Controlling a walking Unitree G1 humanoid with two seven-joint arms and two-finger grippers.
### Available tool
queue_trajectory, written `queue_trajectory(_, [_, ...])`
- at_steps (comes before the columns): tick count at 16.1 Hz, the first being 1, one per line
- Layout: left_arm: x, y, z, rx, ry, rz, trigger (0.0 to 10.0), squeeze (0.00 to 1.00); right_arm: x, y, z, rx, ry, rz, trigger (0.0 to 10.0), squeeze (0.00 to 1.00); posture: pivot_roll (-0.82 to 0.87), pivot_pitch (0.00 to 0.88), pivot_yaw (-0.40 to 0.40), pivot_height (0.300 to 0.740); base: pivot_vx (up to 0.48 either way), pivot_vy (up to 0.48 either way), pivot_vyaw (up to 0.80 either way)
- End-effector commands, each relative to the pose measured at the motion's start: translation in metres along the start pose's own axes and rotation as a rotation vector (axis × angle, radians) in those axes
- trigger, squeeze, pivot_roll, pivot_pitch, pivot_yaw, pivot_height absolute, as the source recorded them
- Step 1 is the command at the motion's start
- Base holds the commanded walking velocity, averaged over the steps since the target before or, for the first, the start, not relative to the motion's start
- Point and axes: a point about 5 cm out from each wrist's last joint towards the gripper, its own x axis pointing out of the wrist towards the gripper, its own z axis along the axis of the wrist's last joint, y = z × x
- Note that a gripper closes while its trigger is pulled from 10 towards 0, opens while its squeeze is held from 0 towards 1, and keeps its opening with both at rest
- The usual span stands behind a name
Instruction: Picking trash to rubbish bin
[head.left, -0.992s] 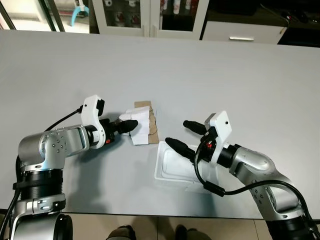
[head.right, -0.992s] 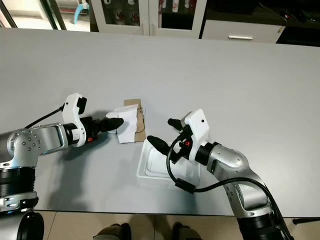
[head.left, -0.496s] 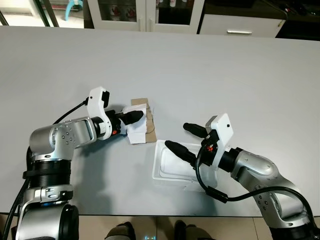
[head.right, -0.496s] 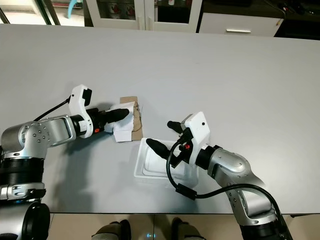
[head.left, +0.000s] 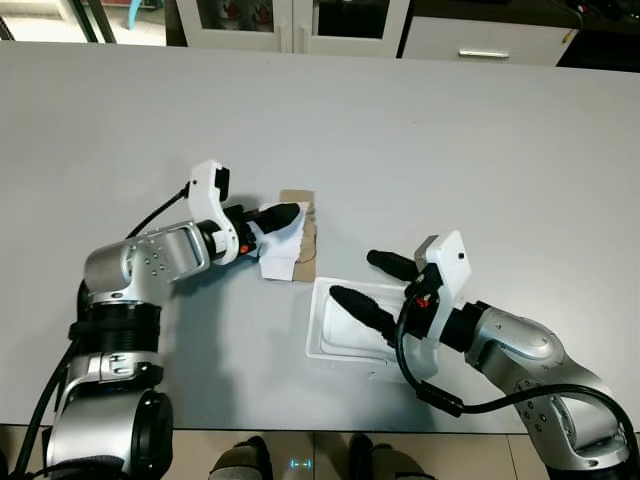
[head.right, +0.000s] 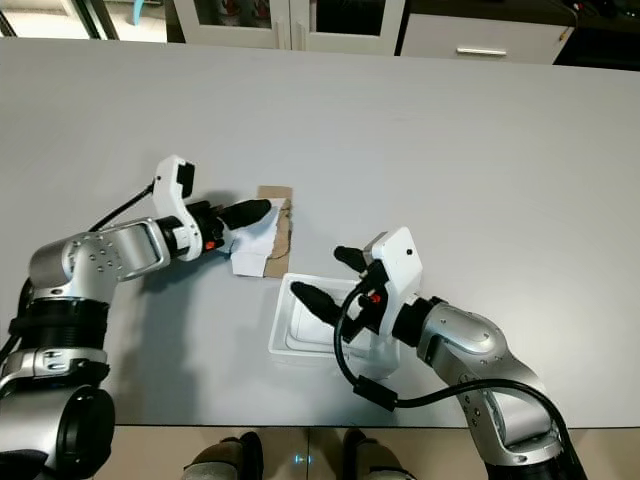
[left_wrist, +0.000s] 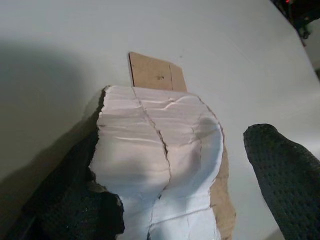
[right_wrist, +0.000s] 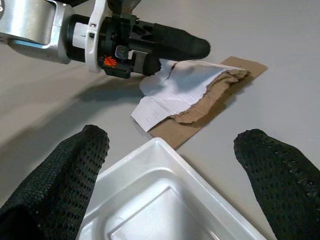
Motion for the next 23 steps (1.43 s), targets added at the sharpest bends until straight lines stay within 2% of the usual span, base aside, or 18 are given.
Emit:
queue_trajectory(1, [0.010,0.002,-0.024,-0.043,0.106,0.005,10.0,0.00,-0.005,0.000,0.001,0.003,0.005,-0.013,10.0,0.00,-0.13,0.245,-0.035,0.740,0.000,0.000,0.00])
queue_trajectory(3, [0.018,-0.010,-0.032,-0.088,0.140,-0.073,10.0,0.00,-0.005,0.000,0.001,0.005,0.007,-0.016,10.0,0.00,-0.14,0.247,-0.033,0.740,0.000,0.000,0.00])
queue_trajectory(6, [0.021,-0.020,-0.042,-0.088,0.204,-0.140,10.0,0.00,-0.005,0.001,0.000,0.002,0.013,-0.016,10.0,0.00,-0.14,0.248,-0.028,0.740,0.000,0.000,0.00])
queue_trajectory(11, [0.022,-0.024,-0.041,-0.084,0.214,-0.193,10.0,0.00,-0.004,0.002,-0.001,0.011,0.017,-0.015,10.0,0.00,-0.14,0.256,-0.026,0.740,0.000,0.000,0.00])
queue_trajectory(13, [0.024,-0.025,-0.046,-0.073,0.236,-0.201,10.0,0.00,-0.005,0.003,-0.001,0.012,0.016,-0.016,10.0,0.00,-0.14,0.262,-0.025,0.740,0.000,0.000,0.00])
queue_trajectory(14, [0.026,-0.025,-0.048,-0.070,0.242,-0.204,5.0,0.00,-0.005,0.003,-0.001,0.013,0.017,-0.016,10.0,0.00,-0.15,0.262,-0.025,0.740,0.000,0.000,0.00])
queue_trajectory(15, [0.027,-0.025,-0.049,-0.072,0.245,-0.203,5.0,0.00,-0.005,0.003,-0.001,0.013,0.018,-0.016,10.0,0.00,-0.15,0.262,-0.025,0.740,0.000,0.000,0.00])
queue_trajectory(16, [0.027,-0.025,-0.050,-0.071,0.246,-0.204,0.0,0.00,-0.005,0.003,-0.001,0.013,0.017,-0.017,10.0,0.00,-0.15,0.264,-0.024,0.740,0.000,0.000,0.00])
queue_trajectory(23, [0.026,-0.021,-0.051,-0.055,0.264,-0.218,0.0,0.00,-0.004,0.003,-0.001,0.019,0.014,-0.024,10.0,0.00,-0.14,0.266,-0.019,0.740,0.000,0.000,0.00])
